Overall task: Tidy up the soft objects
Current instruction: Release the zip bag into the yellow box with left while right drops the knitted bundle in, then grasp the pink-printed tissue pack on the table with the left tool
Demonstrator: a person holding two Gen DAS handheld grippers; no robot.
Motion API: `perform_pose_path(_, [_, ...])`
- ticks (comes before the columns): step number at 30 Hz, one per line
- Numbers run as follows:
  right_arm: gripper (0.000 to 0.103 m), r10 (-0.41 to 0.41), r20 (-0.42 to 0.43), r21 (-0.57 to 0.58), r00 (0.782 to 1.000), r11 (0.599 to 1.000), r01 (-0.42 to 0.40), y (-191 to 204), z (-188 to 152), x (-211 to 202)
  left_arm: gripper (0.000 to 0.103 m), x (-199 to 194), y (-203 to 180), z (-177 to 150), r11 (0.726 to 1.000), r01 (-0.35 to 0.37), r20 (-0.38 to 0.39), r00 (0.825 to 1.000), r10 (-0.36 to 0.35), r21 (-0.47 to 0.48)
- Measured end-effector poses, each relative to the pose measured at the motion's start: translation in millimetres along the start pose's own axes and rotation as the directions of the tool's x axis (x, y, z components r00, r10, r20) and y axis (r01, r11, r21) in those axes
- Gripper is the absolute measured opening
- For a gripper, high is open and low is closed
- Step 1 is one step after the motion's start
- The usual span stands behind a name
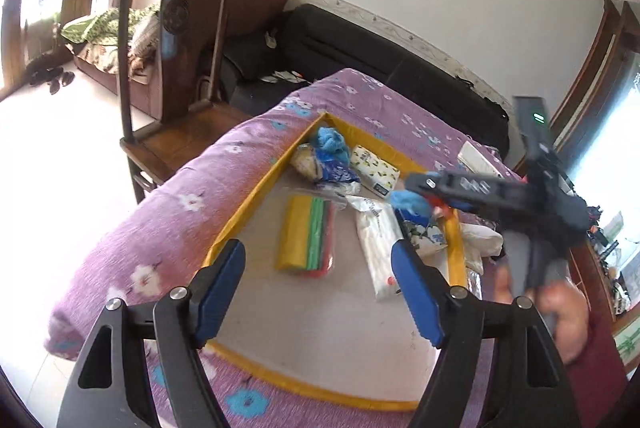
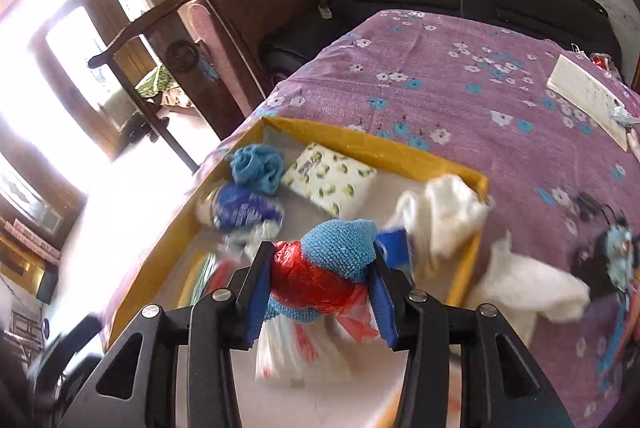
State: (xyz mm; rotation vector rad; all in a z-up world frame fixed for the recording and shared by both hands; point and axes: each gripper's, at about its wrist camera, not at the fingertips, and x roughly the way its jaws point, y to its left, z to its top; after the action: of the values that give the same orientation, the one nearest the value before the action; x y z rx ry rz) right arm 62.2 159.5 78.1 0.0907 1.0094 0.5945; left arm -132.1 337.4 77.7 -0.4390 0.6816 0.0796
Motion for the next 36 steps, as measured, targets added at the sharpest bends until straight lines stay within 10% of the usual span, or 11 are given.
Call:
perform_pose_path(8, [0.079, 0.000, 0.081, -0.002, 0.997, 1.000, 0.000, -17, -7, -40, 0.075, -9, -7, -6, 0.999, -0.049, 0.043, 0.998, 0.048, 0.021])
perform_pose_path(17, [0.080, -0.145, 0.080, 0.052, 0.986, 0.989, 0.141, -102, -60, -104, 0.075, -8, -37, -23, 0.999, -0.003, 0.027, 1.000, 0.002, 0.040])
perform_pose_path(36, [0.069, -0.139, -0.090, 0.039, 0.986, 0.989, 0.143, -94, -87, -26, 0.077, -22, -82, -40, 0.993, 0.003, 0.011, 1.000, -0.004, 0.118])
